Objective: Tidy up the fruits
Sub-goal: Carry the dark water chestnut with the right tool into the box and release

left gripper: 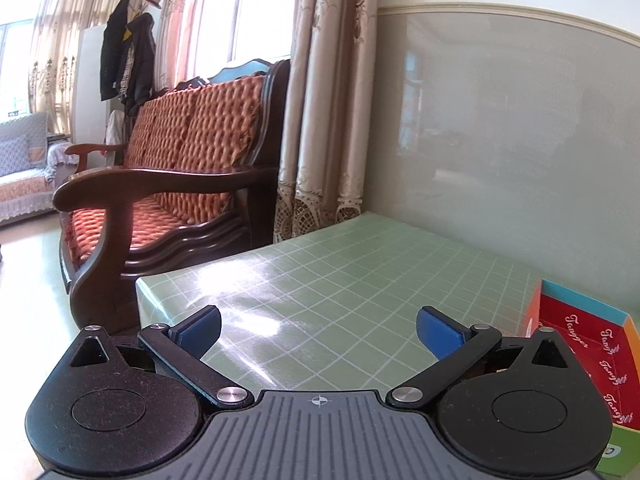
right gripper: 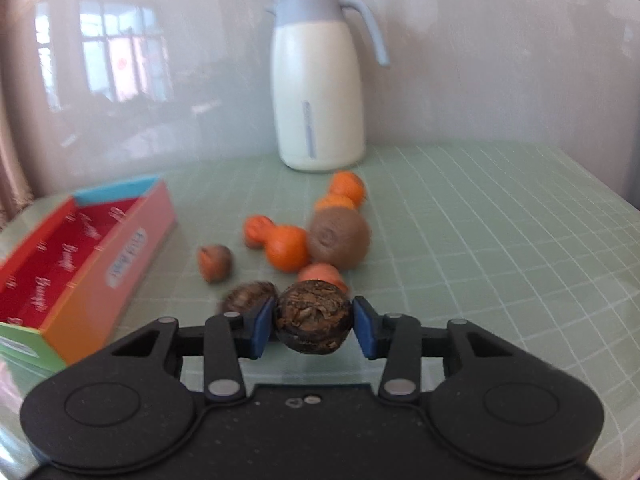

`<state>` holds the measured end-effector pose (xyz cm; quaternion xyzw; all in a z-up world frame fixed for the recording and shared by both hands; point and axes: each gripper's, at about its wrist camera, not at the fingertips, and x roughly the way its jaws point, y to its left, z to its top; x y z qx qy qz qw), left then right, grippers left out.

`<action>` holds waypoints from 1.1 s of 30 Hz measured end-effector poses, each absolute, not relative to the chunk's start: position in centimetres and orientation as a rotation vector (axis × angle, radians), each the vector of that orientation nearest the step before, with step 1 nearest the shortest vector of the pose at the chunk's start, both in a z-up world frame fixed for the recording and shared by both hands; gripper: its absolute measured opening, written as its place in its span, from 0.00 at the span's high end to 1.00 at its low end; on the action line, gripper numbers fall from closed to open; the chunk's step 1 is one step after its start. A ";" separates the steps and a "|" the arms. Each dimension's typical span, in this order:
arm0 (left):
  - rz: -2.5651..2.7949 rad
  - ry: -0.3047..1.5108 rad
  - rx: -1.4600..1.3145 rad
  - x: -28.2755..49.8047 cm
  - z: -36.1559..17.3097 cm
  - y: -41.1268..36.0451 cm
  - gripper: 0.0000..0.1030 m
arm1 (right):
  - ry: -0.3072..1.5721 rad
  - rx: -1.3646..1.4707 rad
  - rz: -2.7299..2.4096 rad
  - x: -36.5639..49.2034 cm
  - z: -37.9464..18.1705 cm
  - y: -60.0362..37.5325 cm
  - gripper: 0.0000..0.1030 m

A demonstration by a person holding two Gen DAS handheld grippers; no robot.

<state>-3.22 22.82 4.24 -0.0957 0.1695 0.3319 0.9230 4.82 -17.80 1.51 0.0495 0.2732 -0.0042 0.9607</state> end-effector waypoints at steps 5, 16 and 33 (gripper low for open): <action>0.713 0.349 -0.201 -3.7 4.1 23.6 0.00 | 0.524 0.092 0.103 5.0 2.4 -15.6 0.59; 0.764 0.360 -0.181 -4.8 3.6 25.0 0.00 | 0.488 0.048 0.413 7.1 4.1 -7.3 0.59; 0.763 0.383 -0.167 -4.5 3.0 25.5 0.00 | 0.518 -0.016 0.509 7.8 2.8 -2.7 0.59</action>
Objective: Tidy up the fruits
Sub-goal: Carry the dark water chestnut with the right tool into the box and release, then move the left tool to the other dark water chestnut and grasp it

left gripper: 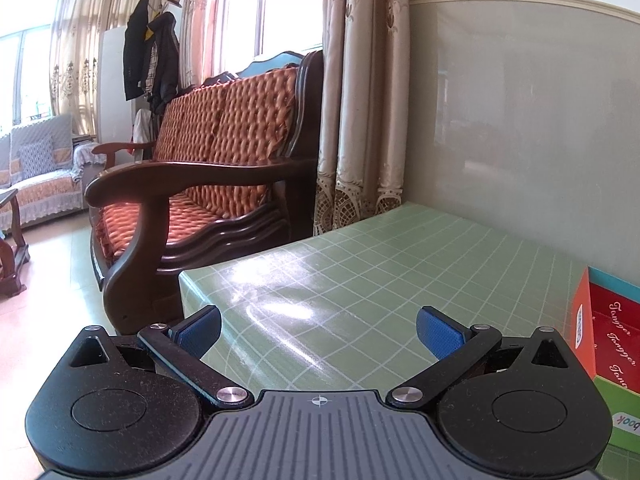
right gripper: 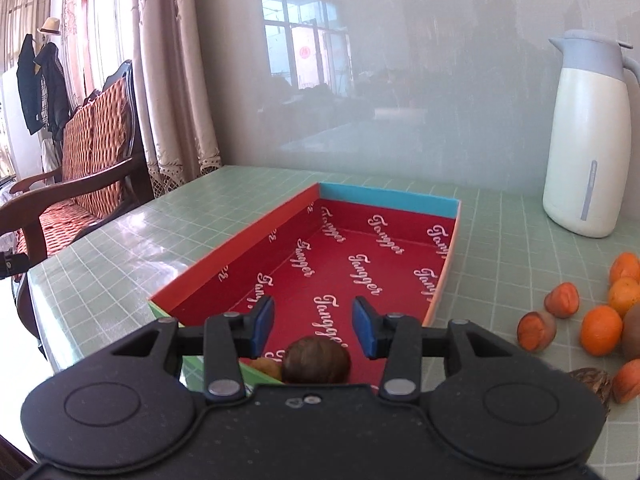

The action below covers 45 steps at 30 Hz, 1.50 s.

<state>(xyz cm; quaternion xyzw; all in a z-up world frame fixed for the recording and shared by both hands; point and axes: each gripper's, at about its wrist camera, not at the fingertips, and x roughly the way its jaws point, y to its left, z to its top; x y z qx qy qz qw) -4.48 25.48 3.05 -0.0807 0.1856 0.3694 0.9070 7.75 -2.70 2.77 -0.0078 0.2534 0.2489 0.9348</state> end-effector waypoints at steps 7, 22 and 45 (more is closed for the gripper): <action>0.755 0.381 -0.150 -4.3 3.2 24.6 0.00 | 0.507 0.000 0.498 7.6 3.0 -3.5 0.58; 0.722 0.384 -0.108 -3.5 3.6 21.9 0.00 | 0.454 0.046 0.392 6.9 4.0 -6.9 0.17; 0.585 0.378 -0.016 -0.9 3.9 14.9 0.00 | 0.477 0.139 0.139 5.5 4.6 -16.7 0.00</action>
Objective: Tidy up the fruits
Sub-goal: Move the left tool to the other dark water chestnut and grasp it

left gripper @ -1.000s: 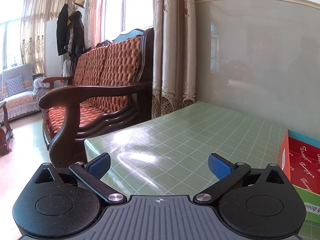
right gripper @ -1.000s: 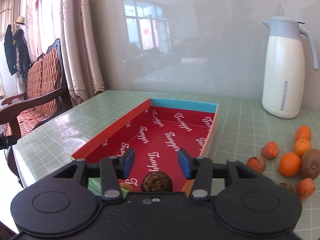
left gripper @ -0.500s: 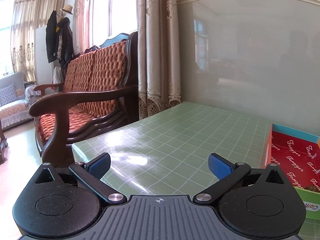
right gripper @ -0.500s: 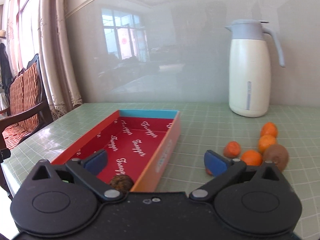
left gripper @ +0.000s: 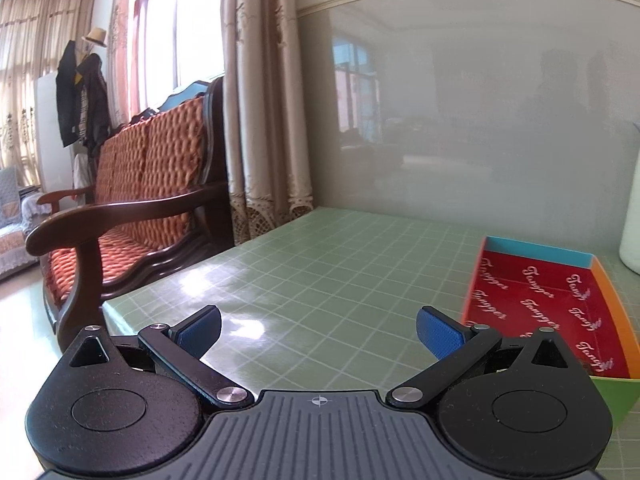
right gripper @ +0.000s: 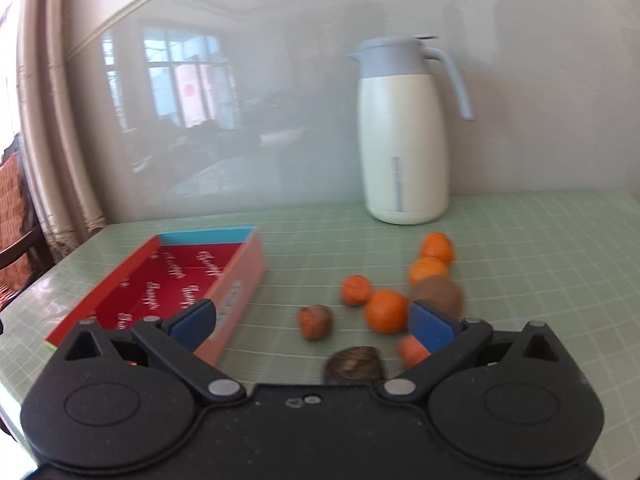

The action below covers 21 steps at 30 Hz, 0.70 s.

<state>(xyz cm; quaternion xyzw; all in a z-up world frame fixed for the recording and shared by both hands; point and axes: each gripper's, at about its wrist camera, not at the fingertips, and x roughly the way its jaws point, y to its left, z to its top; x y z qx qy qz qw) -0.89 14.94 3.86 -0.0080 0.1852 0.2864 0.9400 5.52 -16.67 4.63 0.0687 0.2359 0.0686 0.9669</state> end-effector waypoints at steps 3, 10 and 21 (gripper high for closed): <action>0.557 0.374 0.002 -0.5 3.9 13.8 0.00 | 0.473 0.163 0.097 5.1 4.8 -18.4 0.00; 0.481 0.367 0.028 0.3 3.8 10.8 0.00 | 0.465 0.197 -0.027 4.2 4.9 -22.2 0.00; 0.300 0.318 0.106 1.1 3.6 3.7 0.00 | 0.449 0.225 -0.270 2.3 4.6 -27.7 0.00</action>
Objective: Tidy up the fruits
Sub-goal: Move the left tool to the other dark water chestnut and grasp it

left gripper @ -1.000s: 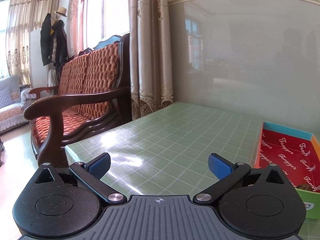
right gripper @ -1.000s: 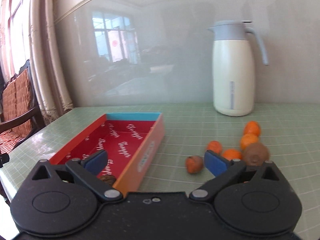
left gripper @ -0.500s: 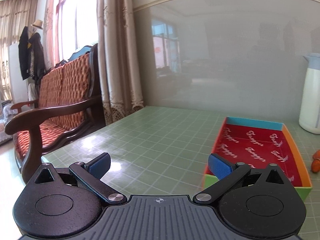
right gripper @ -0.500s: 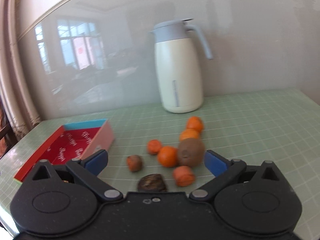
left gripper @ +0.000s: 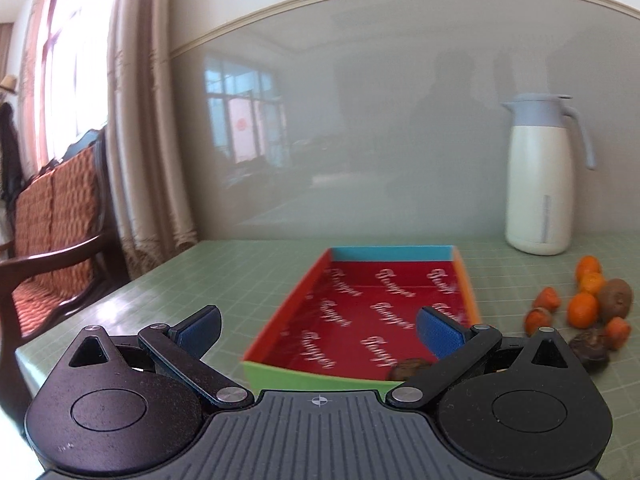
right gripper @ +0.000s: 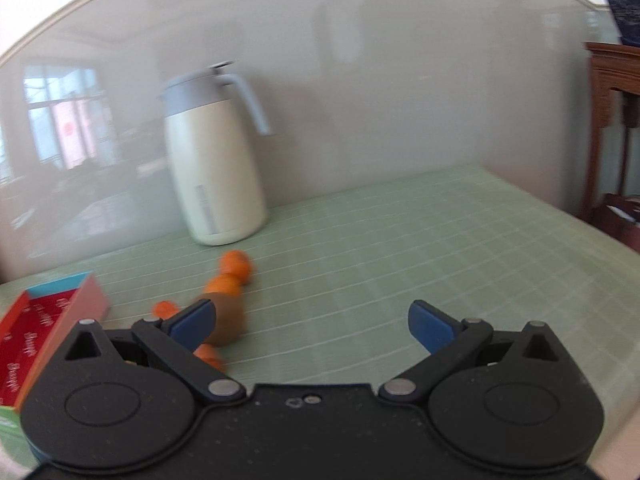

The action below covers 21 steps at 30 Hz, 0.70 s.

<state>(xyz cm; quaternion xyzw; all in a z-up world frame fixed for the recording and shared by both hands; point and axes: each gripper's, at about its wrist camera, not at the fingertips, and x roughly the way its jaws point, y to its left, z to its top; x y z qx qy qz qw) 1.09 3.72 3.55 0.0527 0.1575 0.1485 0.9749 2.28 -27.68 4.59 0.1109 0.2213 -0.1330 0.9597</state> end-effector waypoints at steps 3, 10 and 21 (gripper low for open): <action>0.246 0.307 0.138 1.1 3.4 1.7 0.00 | 0.449 0.231 -0.320 1.8 4.5 -28.9 0.00; 0.092 0.278 0.190 0.8 3.2 -2.8 0.00 | 0.451 0.216 -0.407 0.4 4.0 -30.9 0.00; -0.154 0.394 0.273 3.7 1.7 -10.4 0.01 | 0.456 0.216 -0.441 -1.3 3.6 -33.3 0.00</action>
